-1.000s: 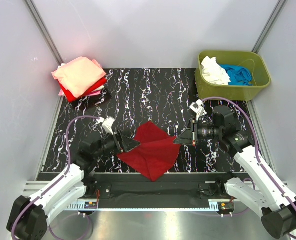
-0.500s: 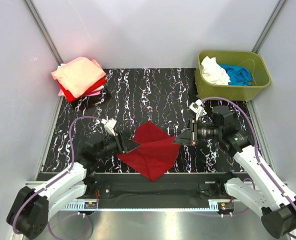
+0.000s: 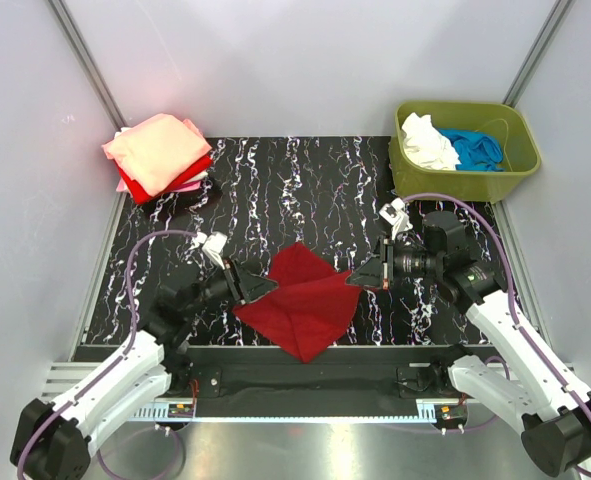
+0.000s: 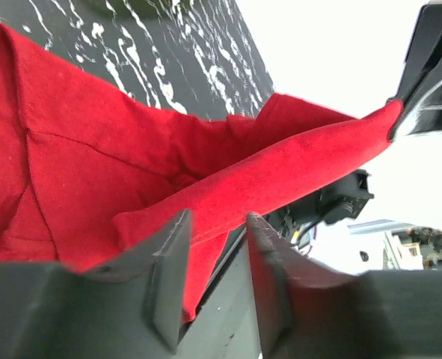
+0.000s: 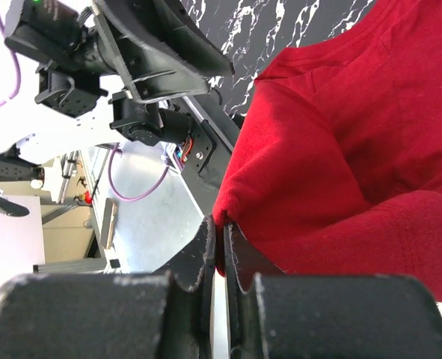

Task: Fold and stack the t-shirts
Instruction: Flatten the tshirt out

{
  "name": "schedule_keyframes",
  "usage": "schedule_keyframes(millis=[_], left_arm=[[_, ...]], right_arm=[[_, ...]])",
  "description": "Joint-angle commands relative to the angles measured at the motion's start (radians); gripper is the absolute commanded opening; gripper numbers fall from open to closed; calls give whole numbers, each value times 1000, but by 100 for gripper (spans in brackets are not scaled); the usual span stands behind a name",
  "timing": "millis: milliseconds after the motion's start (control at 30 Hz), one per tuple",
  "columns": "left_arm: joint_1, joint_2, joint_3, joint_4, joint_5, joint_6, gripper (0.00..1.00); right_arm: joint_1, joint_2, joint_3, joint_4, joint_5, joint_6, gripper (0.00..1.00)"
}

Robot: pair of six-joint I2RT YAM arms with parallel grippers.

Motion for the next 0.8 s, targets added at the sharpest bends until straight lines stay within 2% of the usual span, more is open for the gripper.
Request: schedule_keyframes(millis=[0,67,100,167,200,300,367,500,567,633,767], left_arm=[[-4,-50,23,-142,-77,53,48],[-4,-56,-6,-154,-101,42,61],[-4,-56,-15,-156,-103,34,64],[-4,-39,-5,-232,-198,25,67],[-3,-24,3,-305,-235,27,67],[-3,102,38,-351,-307,37,67],[-3,252,58,-308,-286,40,65],[-4,581,126,-179,-243,24,56],[-15,665,182,-147,-213,19,52],[-49,760,269,-189,-245,25,53],[-106,902,420,-375,-373,69,56]], right_arm=[[3,-21,36,28,11,2,0],[5,-30,36,41,-39,10,0],[3,-49,36,38,-46,14,0],[5,-96,34,2,-50,31,0],[3,-121,27,-11,-51,42,0],[5,-243,-19,-64,-32,82,0],[3,-323,-59,-100,-11,100,0],[3,-365,-96,-126,11,118,0],[3,-354,-94,-120,17,120,0],[3,-345,-84,-112,22,118,0],[3,-316,-68,-112,46,100,0]])
